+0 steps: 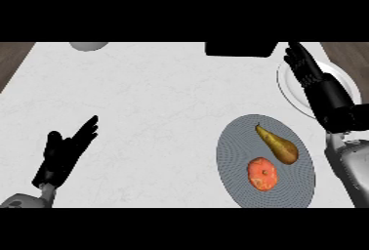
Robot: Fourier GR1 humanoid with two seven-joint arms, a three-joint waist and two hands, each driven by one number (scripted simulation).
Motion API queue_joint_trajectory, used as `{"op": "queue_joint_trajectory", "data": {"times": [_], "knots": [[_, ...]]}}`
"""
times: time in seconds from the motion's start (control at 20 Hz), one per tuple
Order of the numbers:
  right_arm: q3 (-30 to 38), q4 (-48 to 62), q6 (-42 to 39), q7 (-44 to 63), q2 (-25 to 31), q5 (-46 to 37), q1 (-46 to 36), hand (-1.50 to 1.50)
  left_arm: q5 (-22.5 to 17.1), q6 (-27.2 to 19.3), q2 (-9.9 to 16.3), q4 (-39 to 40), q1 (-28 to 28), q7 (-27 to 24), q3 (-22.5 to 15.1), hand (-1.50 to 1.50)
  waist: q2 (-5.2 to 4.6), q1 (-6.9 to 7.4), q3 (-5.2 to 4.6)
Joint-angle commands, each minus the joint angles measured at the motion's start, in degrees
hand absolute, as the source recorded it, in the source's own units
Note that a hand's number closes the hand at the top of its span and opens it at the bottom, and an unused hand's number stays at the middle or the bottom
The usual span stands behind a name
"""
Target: Pick the squash from the placemat and place it in the plate
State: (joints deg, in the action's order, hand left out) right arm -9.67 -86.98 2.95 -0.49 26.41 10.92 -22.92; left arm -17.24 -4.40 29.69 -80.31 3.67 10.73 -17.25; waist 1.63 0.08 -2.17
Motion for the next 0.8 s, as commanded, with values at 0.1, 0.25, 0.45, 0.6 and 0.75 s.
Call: {"op": "queue_joint_trajectory", "data": {"times": [0.1, 0.25, 0.45, 0.6, 0.75], "knots": [[4.8, -0.8, -5.9, -5.6, 0.8, 7.0, 8.8, 1.5, 0.1, -3.0, -0.9, 0.8, 0.7, -6.1, 5.9, 0.0, -1.59, -0.85, 2.19], [8.8, 1.9, -11.4, -11.7, 0.2, 14.2, 16.5, 1.5, 1.1, -9.1, -2.3, -0.9, 2.8, -7.0, 9.0, 0.0, -1.61, -1.41, 2.37], [13.5, 3.6, 7.9, -18.1, -1.7, 1.4, 20.4, -1.5, -1.5, -7.7, -3.4, -0.2, 2.4, -5.7, 9.0, 0.0, -1.43, -4.39, 2.55], [10.4, 7.7, 1.2, -33.4, -5.7, 1.5, 30.0, -1.5, -0.1, -9.1, -4.6, -1.4, 5.8, -2.7, 7.8, 0.0, -1.71, -2.0, 2.41], [7.0, 12.1, -1.4, -41.4, -4.3, -5.4, 32.8, -1.5, 1.8, -9.0, -4.9, -3.8, 4.5, -2.1, 6.7, 0.0, -1.61, -0.37, 2.26]]}}
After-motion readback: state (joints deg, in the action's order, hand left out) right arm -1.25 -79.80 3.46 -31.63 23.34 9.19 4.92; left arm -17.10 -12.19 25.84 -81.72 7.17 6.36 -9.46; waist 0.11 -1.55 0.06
